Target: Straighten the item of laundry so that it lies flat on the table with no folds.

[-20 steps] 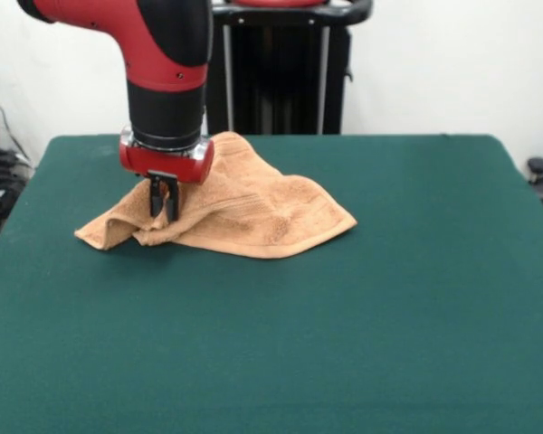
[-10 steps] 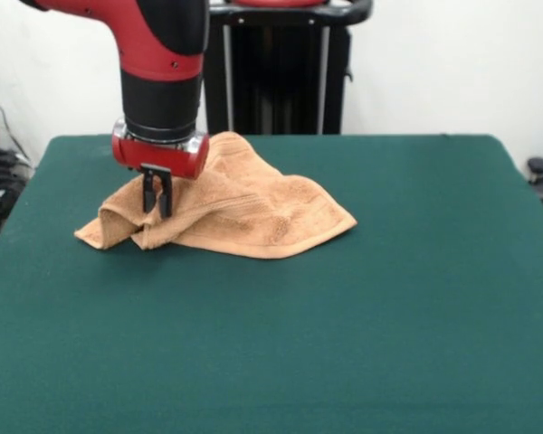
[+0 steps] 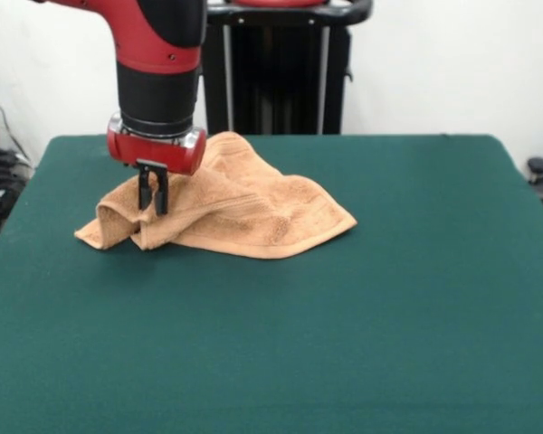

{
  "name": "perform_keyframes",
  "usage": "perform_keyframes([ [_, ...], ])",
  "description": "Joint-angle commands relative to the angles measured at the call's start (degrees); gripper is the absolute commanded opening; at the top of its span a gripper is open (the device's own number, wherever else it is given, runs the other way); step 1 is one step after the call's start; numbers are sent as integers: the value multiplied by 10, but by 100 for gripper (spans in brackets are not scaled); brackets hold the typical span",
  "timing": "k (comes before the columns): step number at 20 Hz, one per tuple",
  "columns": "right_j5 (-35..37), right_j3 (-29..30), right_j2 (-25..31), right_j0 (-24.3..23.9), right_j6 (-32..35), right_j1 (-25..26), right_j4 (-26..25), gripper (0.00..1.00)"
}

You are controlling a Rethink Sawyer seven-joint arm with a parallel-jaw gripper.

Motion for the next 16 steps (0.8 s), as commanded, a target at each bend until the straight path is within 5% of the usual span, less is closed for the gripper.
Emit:
perform_keyframes([
  [1,7,49,42,18,58,10,1,0],
  [16,13,52,36,20,56,4,-2,0],
])
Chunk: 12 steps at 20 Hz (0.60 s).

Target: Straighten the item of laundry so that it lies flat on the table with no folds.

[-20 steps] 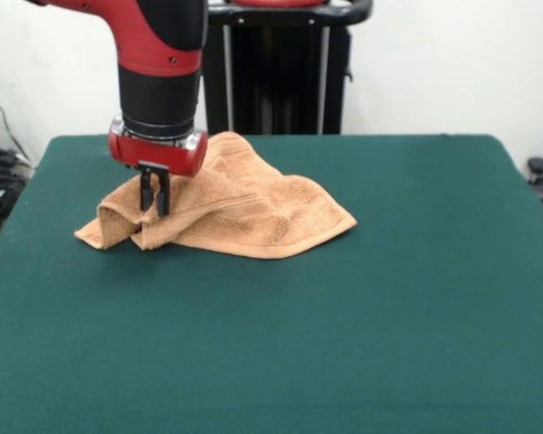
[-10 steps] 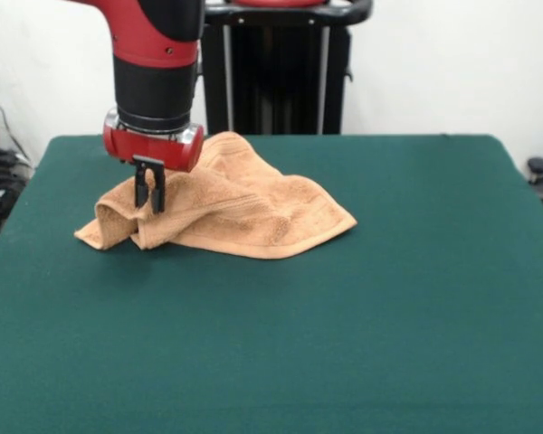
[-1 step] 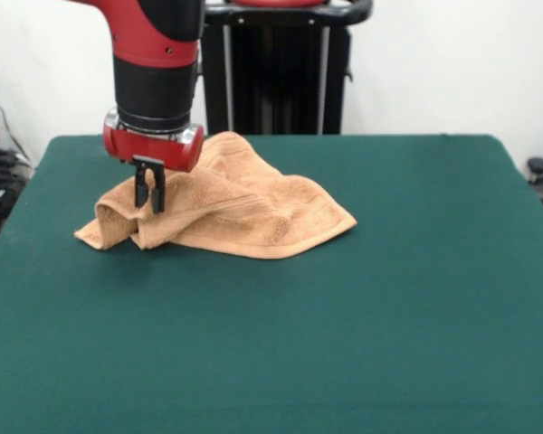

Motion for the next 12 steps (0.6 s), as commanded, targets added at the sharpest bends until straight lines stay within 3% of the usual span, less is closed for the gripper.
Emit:
perform_keyframes([
  [1,17,52,37,20,54,10,-2,0],
  [12,14,53,32,24,62,7,0,0],
])
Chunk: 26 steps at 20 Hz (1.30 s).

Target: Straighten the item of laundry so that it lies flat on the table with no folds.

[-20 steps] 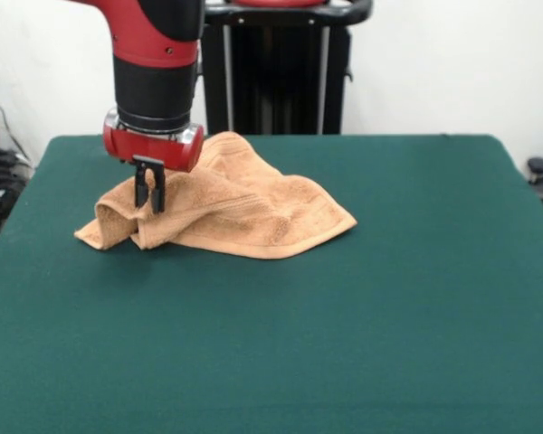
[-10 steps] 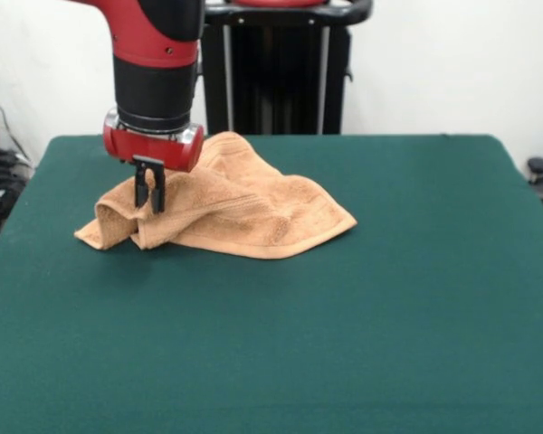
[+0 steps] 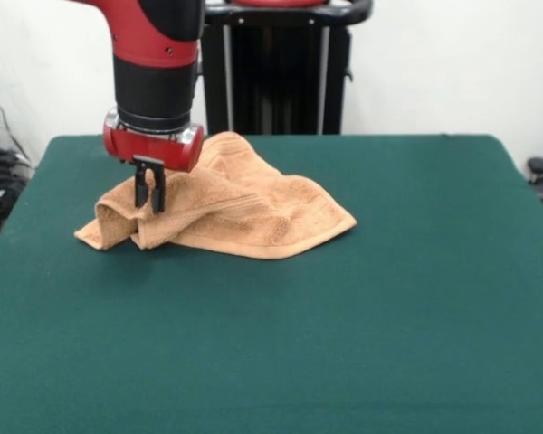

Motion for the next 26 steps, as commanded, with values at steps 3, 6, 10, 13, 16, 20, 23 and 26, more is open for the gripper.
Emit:
perform_keyframes([
  [3,12,54,30,24,60,5,-3,0],
  [6,12,54,30,24,58,5,-5,0],
  [10,23,53,33,21,51,5,-4,100],
  [13,11,52,28,27,56,3,-9,100],
  [16,15,57,30,24,59,1,-3,100],
  [20,19,60,36,21,55,-2,-1,100],
  [23,32,64,38,21,53,-13,3,100],
  [26,39,68,38,21,51,-21,5,100],
])
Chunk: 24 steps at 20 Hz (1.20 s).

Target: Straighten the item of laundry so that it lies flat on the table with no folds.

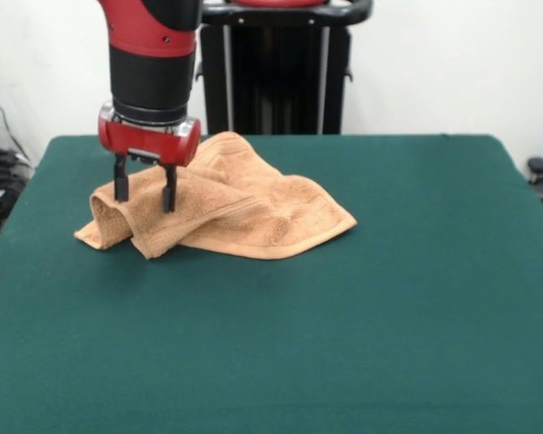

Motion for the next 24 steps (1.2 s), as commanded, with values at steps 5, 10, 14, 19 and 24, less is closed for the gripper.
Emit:
perform_keyframes([
  [5,59,76,49,17,47,-25,16,100],
  [10,84,76,49,24,47,-42,24,100],
  [14,81,69,49,29,56,-34,25,100],
  [19,74,56,43,42,70,-20,28,100],
  [24,66,34,30,61,86,1,30,100],
])
